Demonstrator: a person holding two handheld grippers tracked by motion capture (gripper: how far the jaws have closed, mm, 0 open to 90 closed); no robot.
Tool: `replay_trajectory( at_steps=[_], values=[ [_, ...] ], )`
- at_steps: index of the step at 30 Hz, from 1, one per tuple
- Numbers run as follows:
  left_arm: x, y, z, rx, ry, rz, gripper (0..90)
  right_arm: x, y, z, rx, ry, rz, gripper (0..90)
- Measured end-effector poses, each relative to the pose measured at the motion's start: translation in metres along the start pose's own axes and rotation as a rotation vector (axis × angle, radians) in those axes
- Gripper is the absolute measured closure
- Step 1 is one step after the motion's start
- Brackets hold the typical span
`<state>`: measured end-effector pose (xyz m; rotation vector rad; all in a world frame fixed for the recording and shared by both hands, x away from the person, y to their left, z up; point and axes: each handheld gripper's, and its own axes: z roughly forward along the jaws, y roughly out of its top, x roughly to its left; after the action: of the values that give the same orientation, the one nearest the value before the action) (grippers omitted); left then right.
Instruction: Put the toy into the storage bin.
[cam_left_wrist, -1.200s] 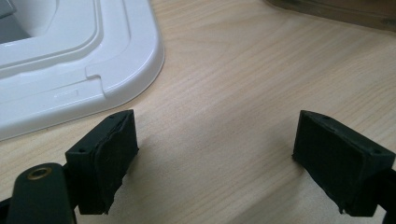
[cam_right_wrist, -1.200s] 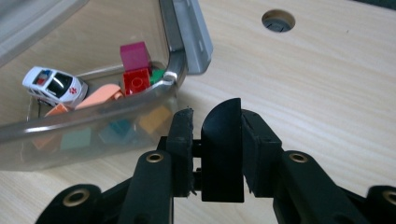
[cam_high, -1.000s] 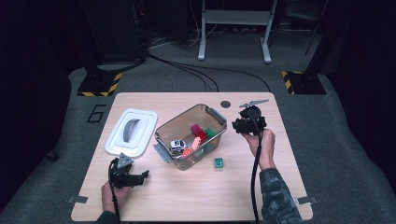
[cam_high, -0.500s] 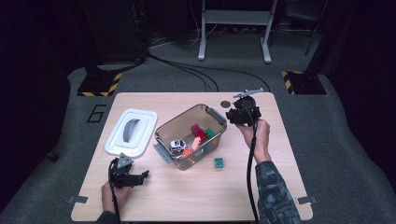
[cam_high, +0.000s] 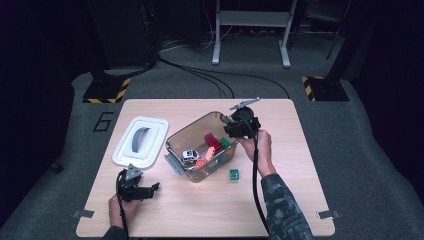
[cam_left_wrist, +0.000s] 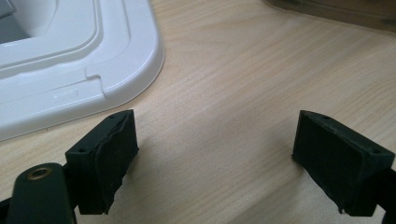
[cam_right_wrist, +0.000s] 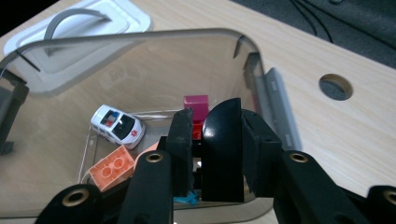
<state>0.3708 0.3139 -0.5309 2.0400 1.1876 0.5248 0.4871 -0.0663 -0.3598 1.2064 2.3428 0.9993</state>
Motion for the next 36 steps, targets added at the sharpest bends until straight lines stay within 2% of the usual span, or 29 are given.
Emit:
replay_trajectory(
  at_steps=[7, 16, 18, 22, 24, 26, 29, 36],
  values=[
    [0.0, 0.0, 0.0, 0.0, 0.0, -0.001, 13.6, 0.007, -0.006, 0.014, 0.05, 0.019, -0.009, 67.3],
    [0.0, 0.0, 0.0, 0.0, 0.0, 0.0, 13.6, 0.011, -0.012, 0.022, 0.091, 0.046, -0.011, 65.3],
    [0.0, 0.0, 0.0, 0.0, 0.0, 0.0, 13.6, 0.011, -0.013, 0.022, 0.087, 0.043, -0.009, 60.9],
    [0.0, 0.0, 0.0, 0.0, 0.0, 0.0, 13.7, 0.011, -0.015, 0.017, 0.077, 0.036, 0.009, 46.0],
    [0.0, 0.0, 0.0, 0.0, 0.001, 0.0, 13.7, 0.012, -0.016, 0.011, 0.053, 0.024, 0.013, 36.7],
    [0.0, 0.0, 0.0, 0.0, 0.0, 0.001, 13.7, 0.011, -0.018, 0.004, 0.029, 0.022, 0.016, 31.1],
    [0.0, 0.0, 0.0, -0.001, 0.001, 0.0, 13.7, 0.009, -0.021, -0.005, -0.001, 0.017, 0.021, 26.0],
    [0.0, 0.0, 0.0, 0.0, 0.0, 0.0, 13.7, 0.007, -0.037, -0.024, -0.03, 0.012, 0.028, 17.1]
  ],
)
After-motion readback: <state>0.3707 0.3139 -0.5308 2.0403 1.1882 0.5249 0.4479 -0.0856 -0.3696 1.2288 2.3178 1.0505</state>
